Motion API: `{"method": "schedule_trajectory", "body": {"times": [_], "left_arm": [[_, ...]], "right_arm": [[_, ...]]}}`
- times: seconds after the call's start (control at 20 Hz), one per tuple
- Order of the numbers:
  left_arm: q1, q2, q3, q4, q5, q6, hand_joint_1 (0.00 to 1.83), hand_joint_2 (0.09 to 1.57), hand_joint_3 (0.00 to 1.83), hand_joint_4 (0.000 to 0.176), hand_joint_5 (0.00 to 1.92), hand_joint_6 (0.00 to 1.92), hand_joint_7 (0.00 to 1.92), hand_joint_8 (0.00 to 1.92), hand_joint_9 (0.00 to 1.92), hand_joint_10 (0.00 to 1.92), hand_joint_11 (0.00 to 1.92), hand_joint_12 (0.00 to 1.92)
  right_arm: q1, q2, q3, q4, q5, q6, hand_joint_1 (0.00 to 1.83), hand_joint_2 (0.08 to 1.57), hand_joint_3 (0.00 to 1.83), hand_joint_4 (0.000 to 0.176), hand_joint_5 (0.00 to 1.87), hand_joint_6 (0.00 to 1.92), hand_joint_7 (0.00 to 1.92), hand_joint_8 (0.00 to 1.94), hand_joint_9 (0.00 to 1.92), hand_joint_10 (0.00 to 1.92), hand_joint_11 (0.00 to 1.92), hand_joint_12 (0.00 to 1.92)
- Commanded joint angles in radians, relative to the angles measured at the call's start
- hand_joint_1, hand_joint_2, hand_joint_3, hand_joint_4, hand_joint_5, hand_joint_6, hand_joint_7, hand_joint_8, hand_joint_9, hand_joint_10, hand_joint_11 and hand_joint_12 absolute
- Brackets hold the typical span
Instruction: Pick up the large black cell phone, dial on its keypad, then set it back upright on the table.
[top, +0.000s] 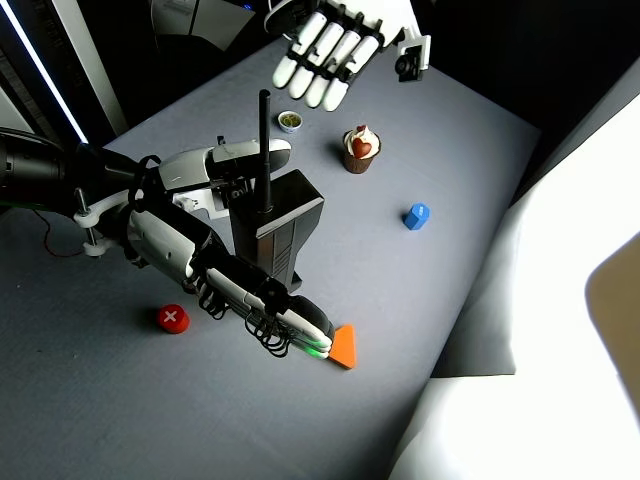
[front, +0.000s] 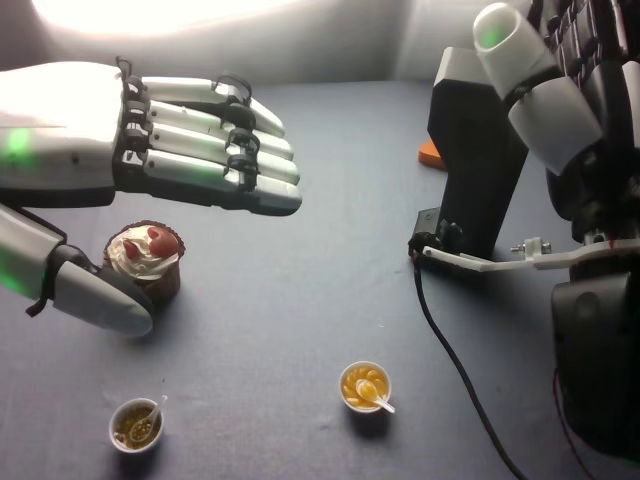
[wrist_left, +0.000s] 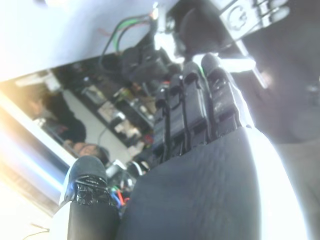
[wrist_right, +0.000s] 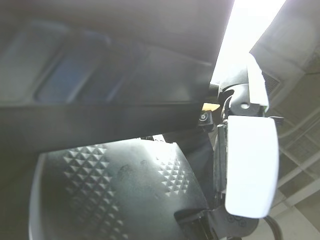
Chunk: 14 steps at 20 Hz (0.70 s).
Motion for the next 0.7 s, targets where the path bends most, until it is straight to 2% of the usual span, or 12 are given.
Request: {"method": "schedule_trajectory", "body": {"times": [0.0, 0.3, 0.4, 0.55, 0.65], "left_arm": [[-0.018, 0.008, 0.001, -0.095, -0.069, -0.006, 0.00, 1.17, 0.00, 0.000, 0.21, 0.00, 0.24, 0.00, 0.24, 0.01, 0.00, 0.50], [-0.013, 0.011, 0.002, -0.092, -0.072, -0.025, 0.00, 1.17, 0.00, 0.000, 0.24, 0.01, 0.27, 0.01, 0.27, 0.01, 0.00, 0.57], [-0.012, 0.008, 0.002, -0.094, -0.073, -0.029, 0.00, 1.17, 0.00, 0.000, 0.24, 0.00, 0.26, 0.00, 0.27, 0.00, 0.00, 0.54], [-0.012, 0.009, 0.002, -0.103, -0.075, -0.025, 0.00, 1.18, 0.00, 0.000, 0.23, 0.00, 0.26, 0.00, 0.26, 0.00, 0.00, 0.52], [-0.012, 0.009, 0.002, -0.102, -0.080, -0.026, 0.00, 1.17, 0.00, 0.000, 0.24, 0.00, 0.28, 0.01, 0.27, 0.00, 0.00, 0.53]], "right_arm": [[0.004, 0.010, 0.000, -0.067, 0.099, 0.010, 0.86, 0.95, 0.00, 0.000, 0.00, 0.00, 0.00, 0.00, 0.00, 0.00, 0.00, 0.00], [0.004, 0.010, -0.005, -0.067, 0.098, 0.010, 0.85, 0.97, 0.00, 0.000, 0.00, 0.00, 0.00, 0.00, 0.00, 0.00, 0.00, 0.00], [0.004, 0.010, -0.005, -0.067, 0.098, 0.010, 0.82, 0.98, 0.00, 0.000, 0.00, 0.00, 0.00, 0.00, 0.00, 0.00, 0.00, 0.00], [0.004, 0.010, -0.008, -0.067, 0.096, 0.010, 0.89, 0.95, 0.00, 0.000, 0.00, 0.00, 0.00, 0.00, 0.00, 0.00, 0.00, 0.00], [0.001, 0.010, -0.014, -0.067, 0.096, 0.010, 0.82, 0.94, 0.00, 0.000, 0.00, 0.00, 0.00, 0.00, 0.00, 0.00, 0.00, 0.00]]}}
